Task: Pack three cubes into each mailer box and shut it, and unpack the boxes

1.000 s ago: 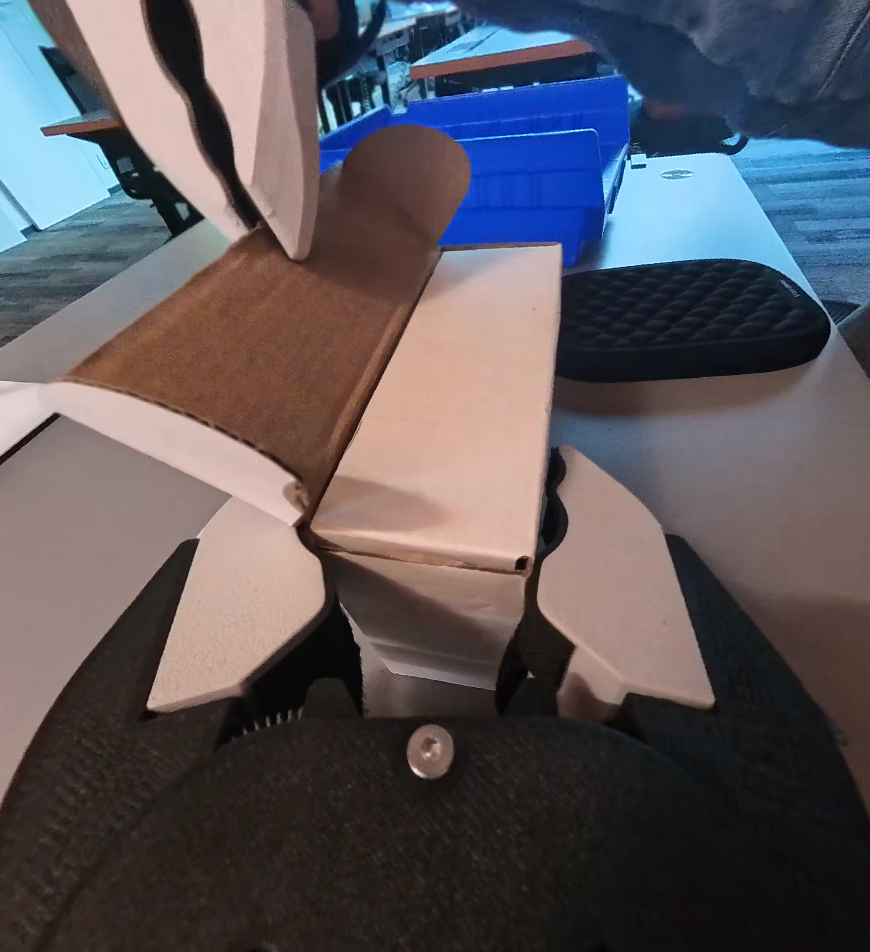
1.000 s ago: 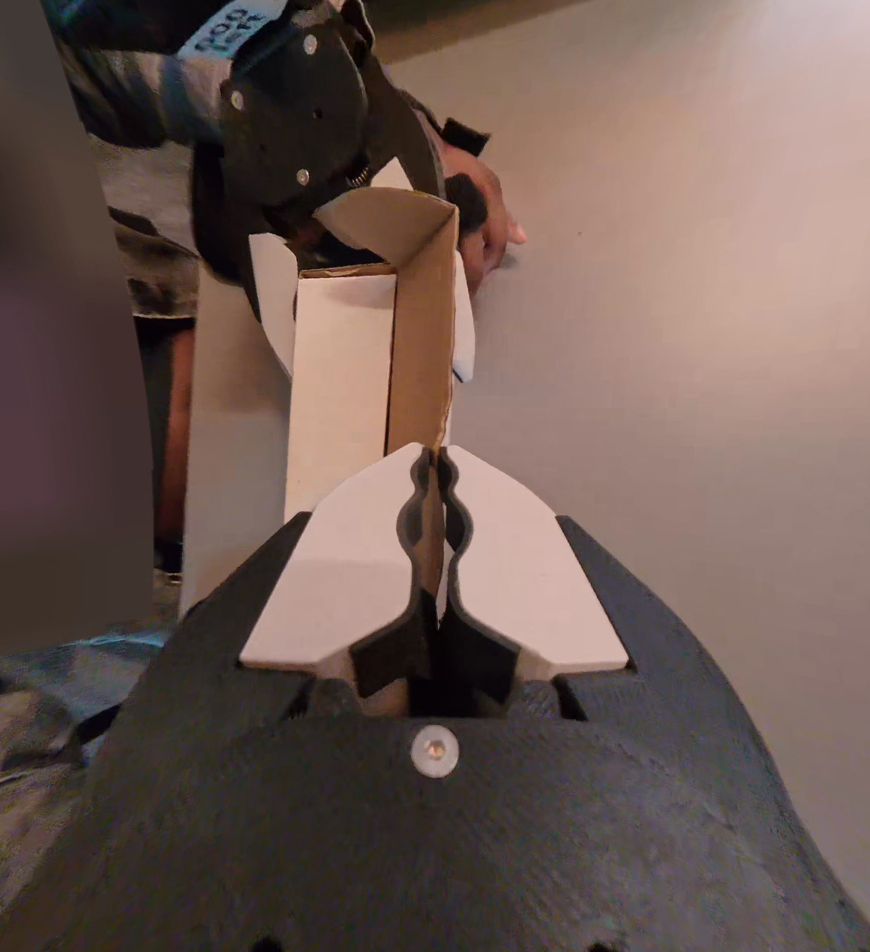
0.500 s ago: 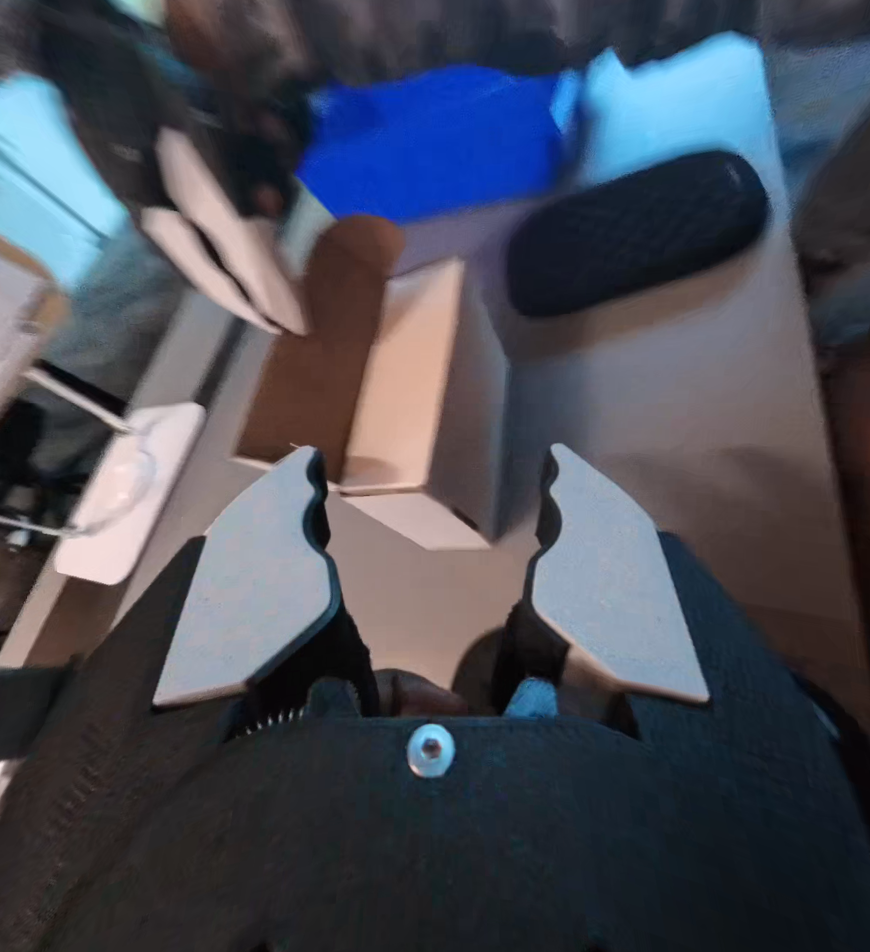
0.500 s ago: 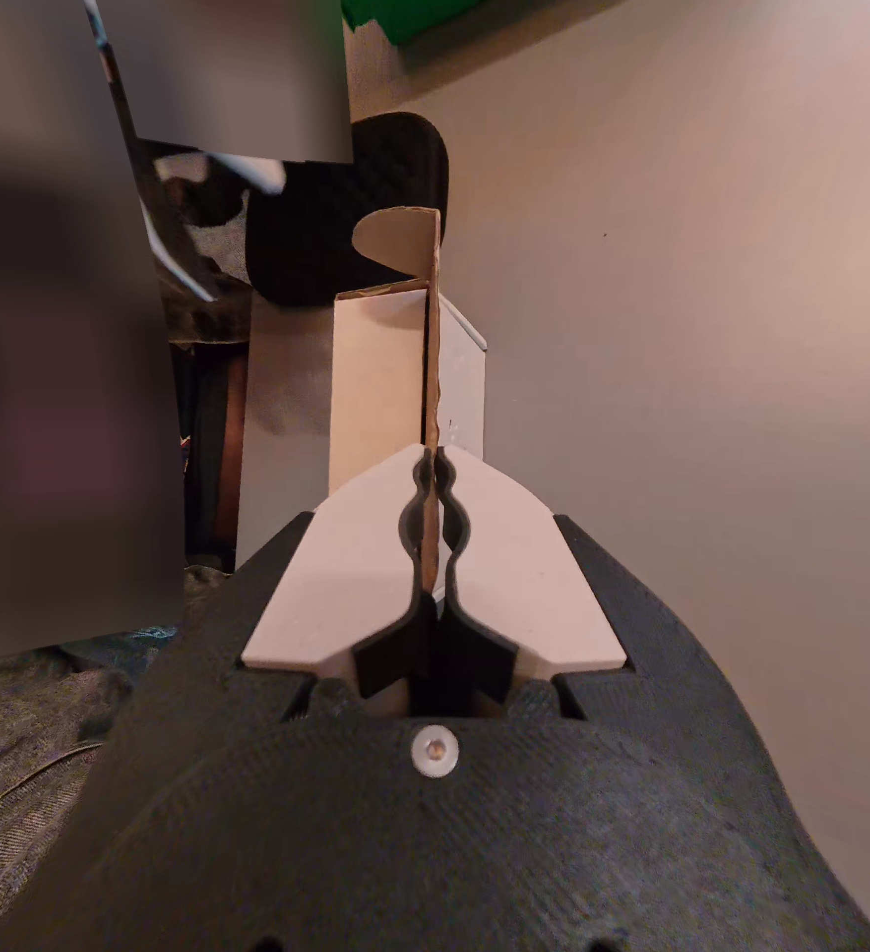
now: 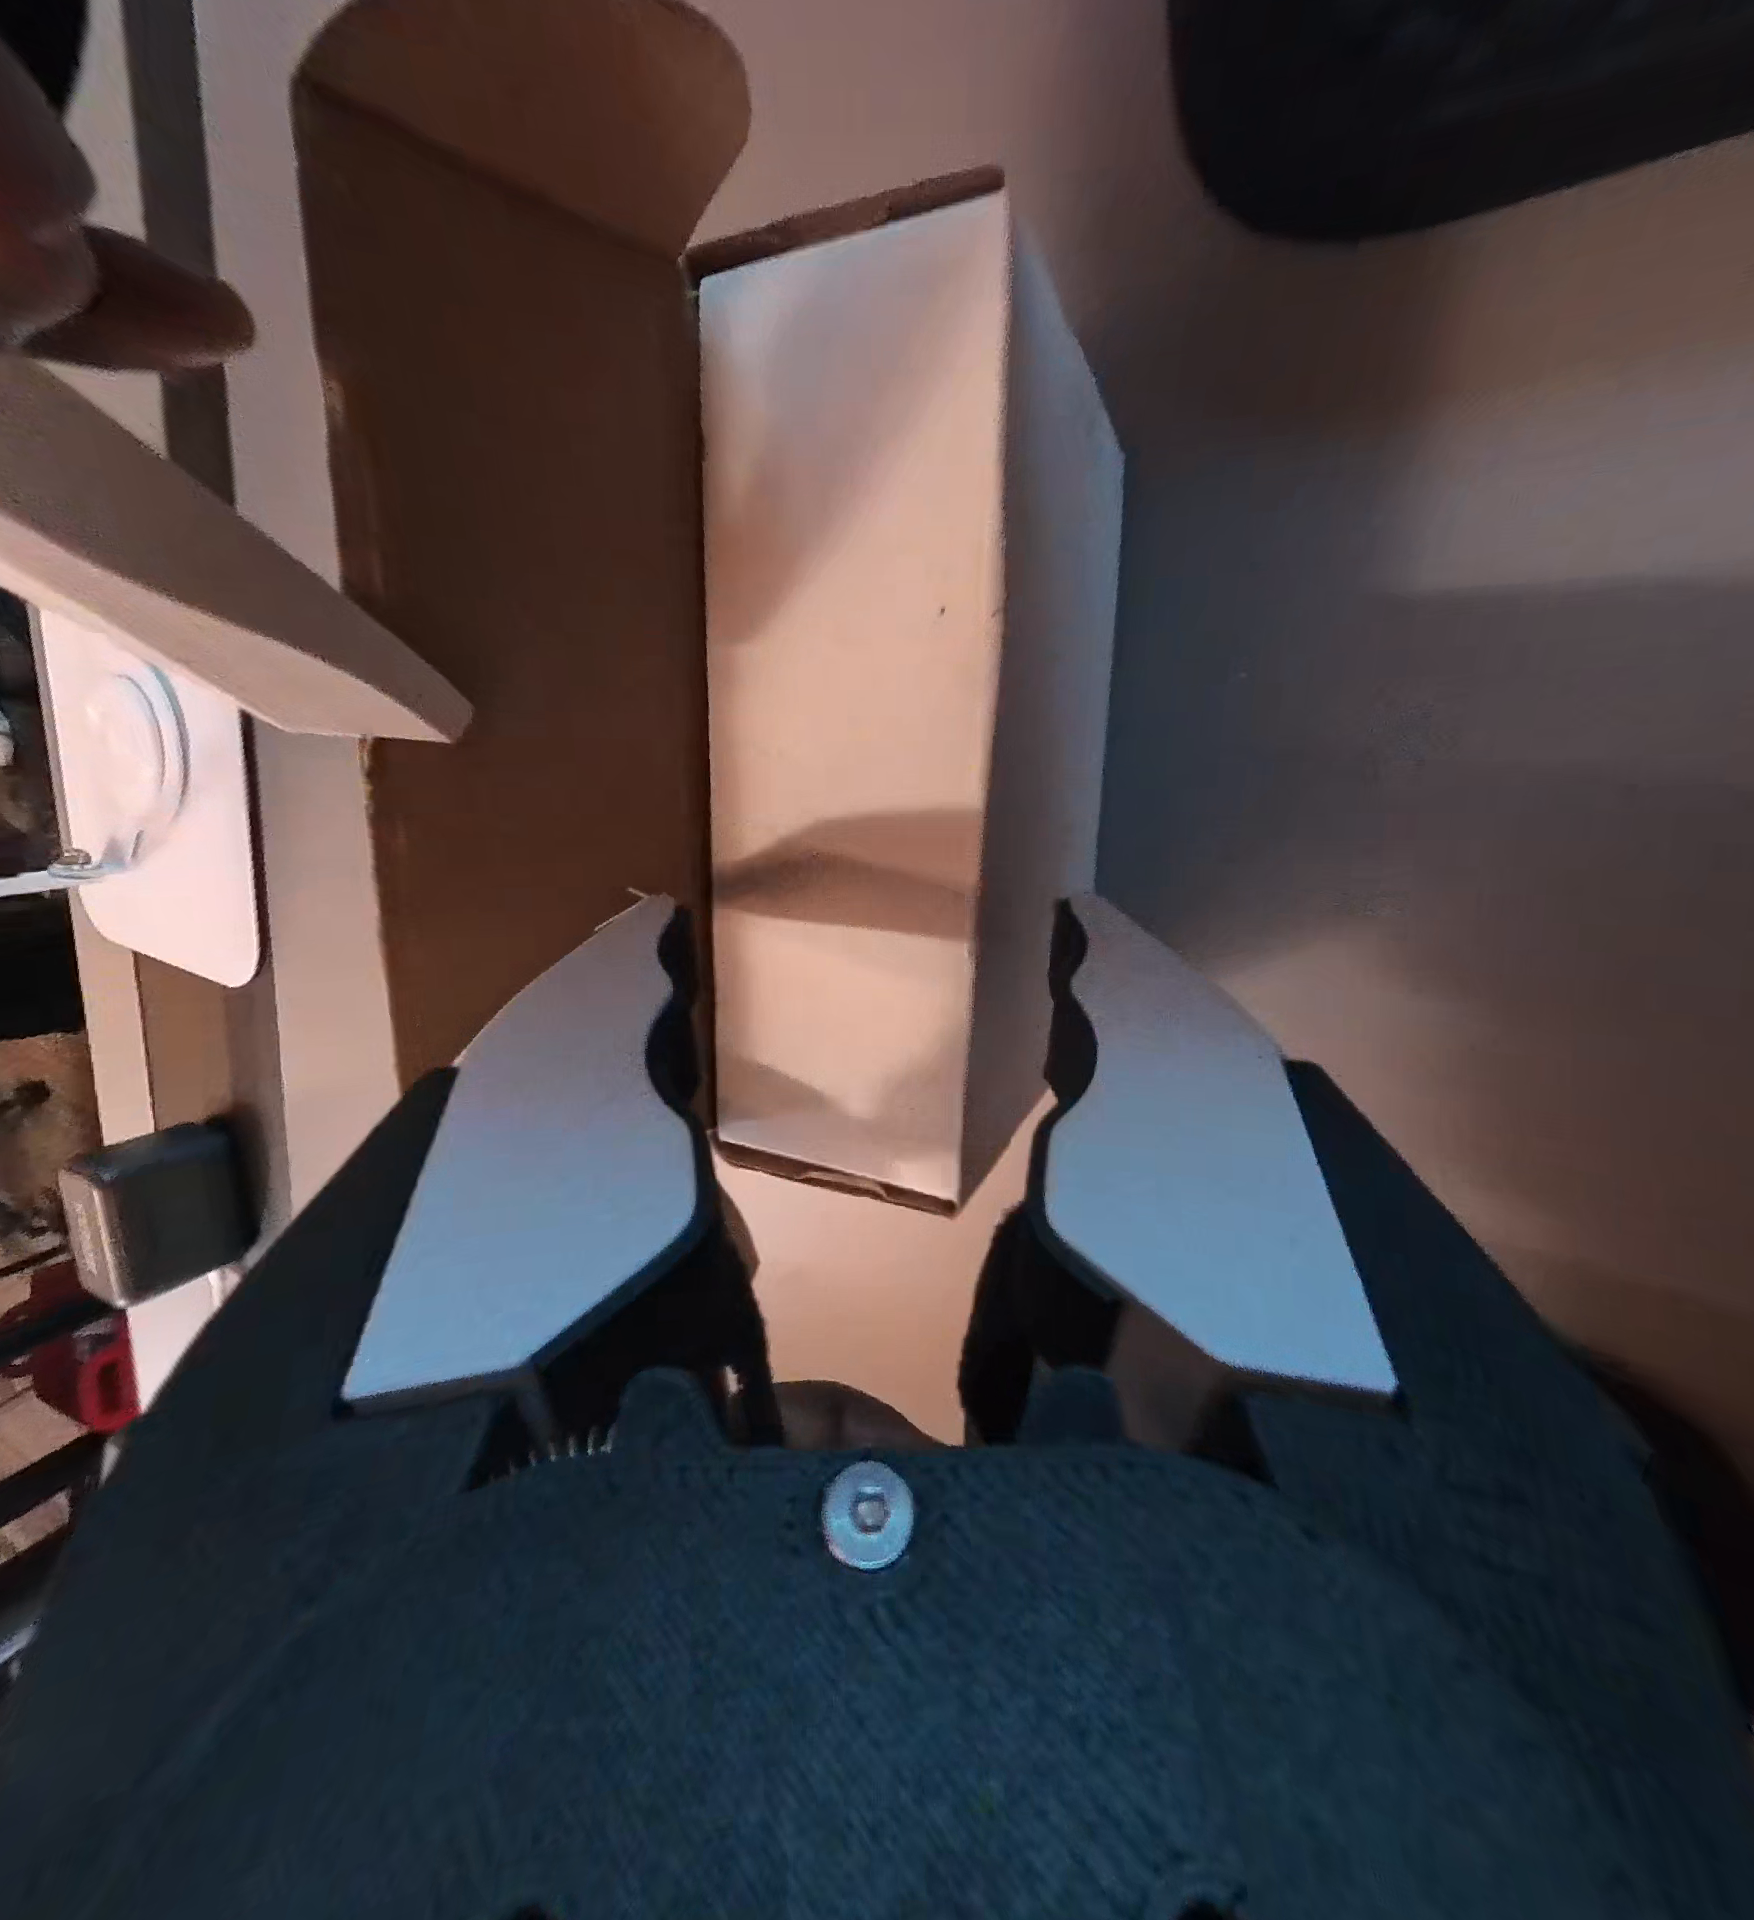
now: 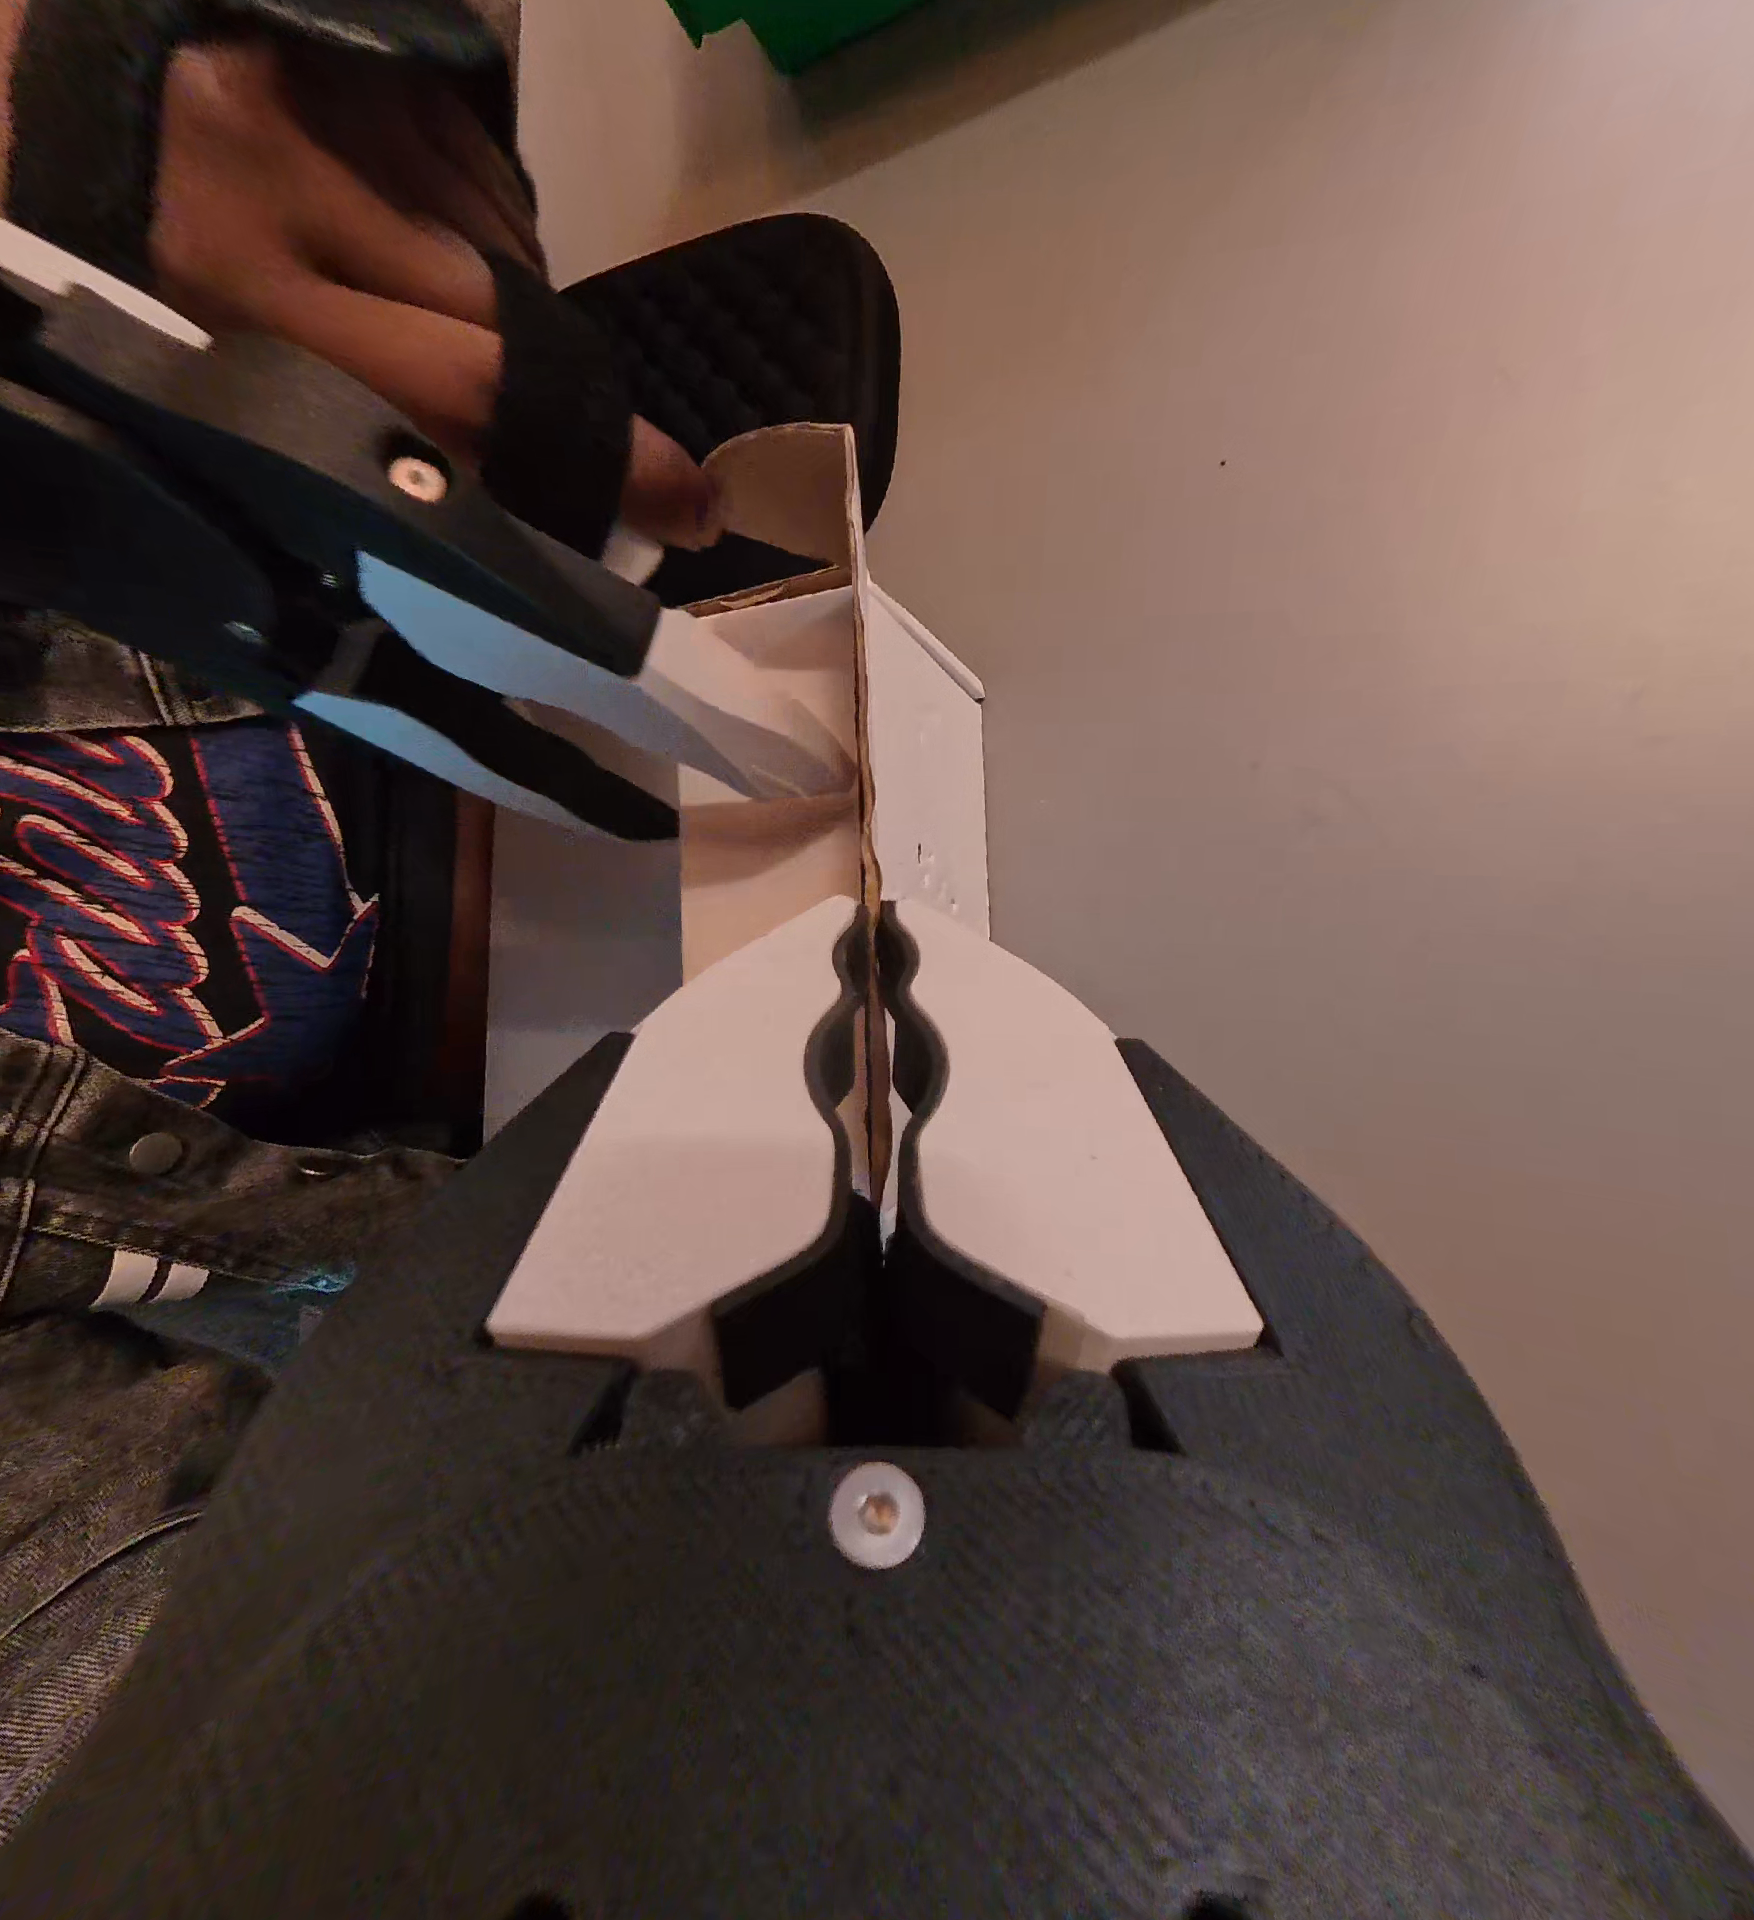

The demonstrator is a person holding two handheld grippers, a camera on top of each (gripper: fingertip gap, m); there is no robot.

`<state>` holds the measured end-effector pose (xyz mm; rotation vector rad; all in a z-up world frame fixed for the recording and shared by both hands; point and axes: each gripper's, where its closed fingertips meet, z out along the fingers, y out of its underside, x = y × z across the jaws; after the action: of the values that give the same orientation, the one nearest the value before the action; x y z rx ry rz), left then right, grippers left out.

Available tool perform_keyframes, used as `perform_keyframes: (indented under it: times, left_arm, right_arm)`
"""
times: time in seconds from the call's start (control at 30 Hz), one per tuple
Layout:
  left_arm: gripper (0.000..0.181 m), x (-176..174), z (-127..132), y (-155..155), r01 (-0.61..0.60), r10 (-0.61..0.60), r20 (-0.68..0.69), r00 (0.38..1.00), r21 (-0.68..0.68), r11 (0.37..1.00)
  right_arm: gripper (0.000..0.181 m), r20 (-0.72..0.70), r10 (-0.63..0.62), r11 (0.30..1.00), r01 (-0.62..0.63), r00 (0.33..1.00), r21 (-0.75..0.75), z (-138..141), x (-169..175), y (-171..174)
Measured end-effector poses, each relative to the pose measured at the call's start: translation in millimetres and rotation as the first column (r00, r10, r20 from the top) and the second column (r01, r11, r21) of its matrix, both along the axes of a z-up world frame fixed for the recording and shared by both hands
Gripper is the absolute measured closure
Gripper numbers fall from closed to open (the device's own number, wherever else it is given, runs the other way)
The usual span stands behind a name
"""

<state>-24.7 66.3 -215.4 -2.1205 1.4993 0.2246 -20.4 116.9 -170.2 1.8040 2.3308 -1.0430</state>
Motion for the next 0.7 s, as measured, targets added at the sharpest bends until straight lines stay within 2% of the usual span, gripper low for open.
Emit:
perform_keyframes:
  times: [0.03,0.33,0.7]
  left_arm:
    - [0.12,-1.4,-2.0,2.4,-0.005,0.005,-0.002,1.0,0.003,1.0]
    - [0.124,-4.9,-6.6,6.0,0.008,-0.008,-0.011,1.0,0.034,0.999]
    - [0.132,0.4,-2.4,-16.2,0.098,-0.074,-0.087,0.993,0.319,0.943]
  right_arm:
    - [0.18,0.0,-0.002,1.0,0.002,1.0,0.0,0.1,0.0,0.0]
    - [0.18,0.004,-0.005,0.999,0.005,1.0,0.044,0.3,-1.2,4.0]
    - [0.18,-0.054,-0.042,0.993,0.047,0.998,0.111,12.9,-4.6,17.3]
